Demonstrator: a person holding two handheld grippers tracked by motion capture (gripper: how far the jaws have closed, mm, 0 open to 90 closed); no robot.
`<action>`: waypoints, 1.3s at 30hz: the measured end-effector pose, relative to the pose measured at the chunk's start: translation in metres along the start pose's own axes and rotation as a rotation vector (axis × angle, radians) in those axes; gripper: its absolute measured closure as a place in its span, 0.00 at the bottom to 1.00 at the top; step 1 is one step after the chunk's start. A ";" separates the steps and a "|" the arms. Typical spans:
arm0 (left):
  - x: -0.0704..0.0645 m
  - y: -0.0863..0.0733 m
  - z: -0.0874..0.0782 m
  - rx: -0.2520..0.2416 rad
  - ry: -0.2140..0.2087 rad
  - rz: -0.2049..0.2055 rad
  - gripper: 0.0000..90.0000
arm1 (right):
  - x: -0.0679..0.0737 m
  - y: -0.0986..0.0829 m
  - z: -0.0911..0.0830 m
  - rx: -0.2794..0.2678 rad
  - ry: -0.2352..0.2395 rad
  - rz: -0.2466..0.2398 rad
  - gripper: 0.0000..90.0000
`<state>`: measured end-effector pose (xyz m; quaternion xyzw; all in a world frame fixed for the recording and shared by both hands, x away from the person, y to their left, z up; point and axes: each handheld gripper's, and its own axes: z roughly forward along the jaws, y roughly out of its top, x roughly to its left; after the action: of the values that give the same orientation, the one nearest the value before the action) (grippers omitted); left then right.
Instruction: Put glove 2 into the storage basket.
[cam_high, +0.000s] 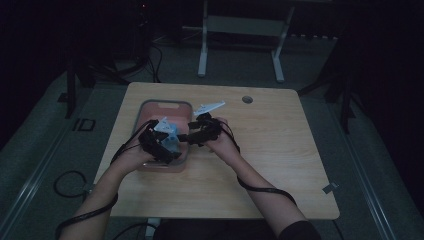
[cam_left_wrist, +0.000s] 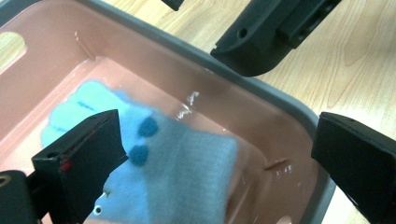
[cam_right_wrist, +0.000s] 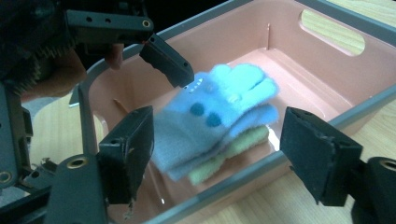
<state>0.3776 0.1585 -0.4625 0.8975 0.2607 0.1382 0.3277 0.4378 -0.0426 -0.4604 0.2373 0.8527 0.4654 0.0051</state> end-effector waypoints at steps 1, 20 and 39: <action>-0.001 0.001 0.000 0.004 -0.002 0.001 0.02 | -0.001 -0.001 -0.001 -0.003 0.004 0.002 0.26; -0.034 0.021 0.010 -0.066 -0.013 0.041 0.02 | -0.020 -0.025 -0.025 -0.004 -0.040 -0.008 0.18; -0.070 0.038 0.028 -0.059 -0.056 0.085 0.01 | -0.035 -0.056 -0.049 0.015 -0.070 -0.026 0.18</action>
<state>0.3457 0.0802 -0.4636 0.9013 0.2087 0.1344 0.3552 0.4349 -0.1210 -0.4843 0.2425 0.8585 0.4501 0.0391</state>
